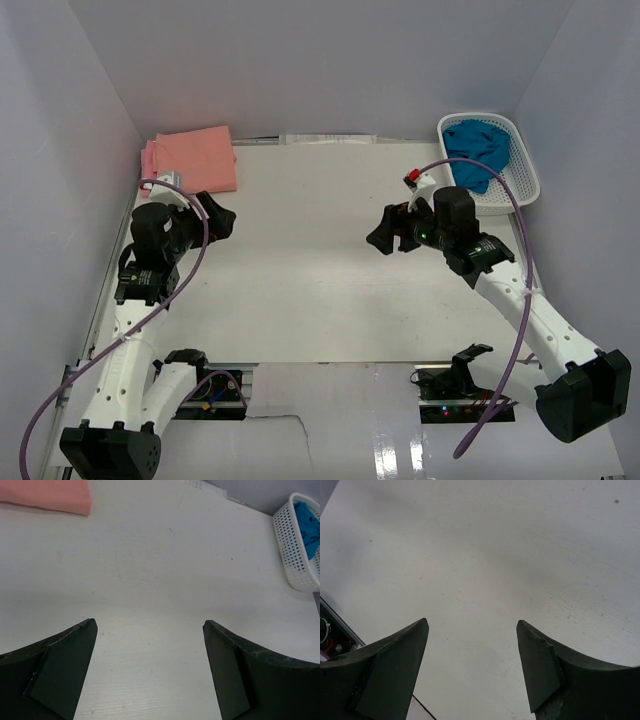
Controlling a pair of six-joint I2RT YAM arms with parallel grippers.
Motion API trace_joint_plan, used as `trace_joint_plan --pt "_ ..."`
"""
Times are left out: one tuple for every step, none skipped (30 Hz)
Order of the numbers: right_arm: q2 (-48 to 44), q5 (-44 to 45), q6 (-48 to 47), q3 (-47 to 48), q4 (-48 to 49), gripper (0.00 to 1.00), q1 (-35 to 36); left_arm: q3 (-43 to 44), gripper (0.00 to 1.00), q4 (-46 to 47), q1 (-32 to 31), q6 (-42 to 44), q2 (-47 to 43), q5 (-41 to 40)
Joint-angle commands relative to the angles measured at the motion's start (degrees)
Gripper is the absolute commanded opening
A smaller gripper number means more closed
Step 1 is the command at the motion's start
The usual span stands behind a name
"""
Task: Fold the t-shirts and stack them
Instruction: Put the neatly folded tshirt into the corner of the board with the left arm
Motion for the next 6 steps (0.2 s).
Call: trace_joint_plan --pt "-1.6 1.9 -0.7 -0.8 4.0 0.77 0.2 -0.6 0.98 3.0 0.2 0.6 -1.9 5.4" --pt "-1.6 3.0 -0.8 -0.8 3.5 0.77 0.2 -1.0 0.98 3.0 0.2 0.7 -2.7 5.3" --pt "-1.5 3.4 -1.1 -0.9 3.4 0.76 0.2 -1.1 0.98 3.0 0.2 1.1 -3.0 5.9" --pt "-1.8 3.5 -1.5 -1.0 3.4 0.76 0.2 -1.3 0.98 3.0 0.2 1.2 -3.2 5.9" --pt "-2.0 3.6 -1.6 -1.1 3.3 0.75 0.2 -1.5 0.98 3.0 0.2 0.8 -3.5 5.5" --pt "-2.1 3.8 -1.7 -1.1 3.5 0.76 0.2 -1.4 0.98 3.1 0.2 0.7 -3.4 5.5"
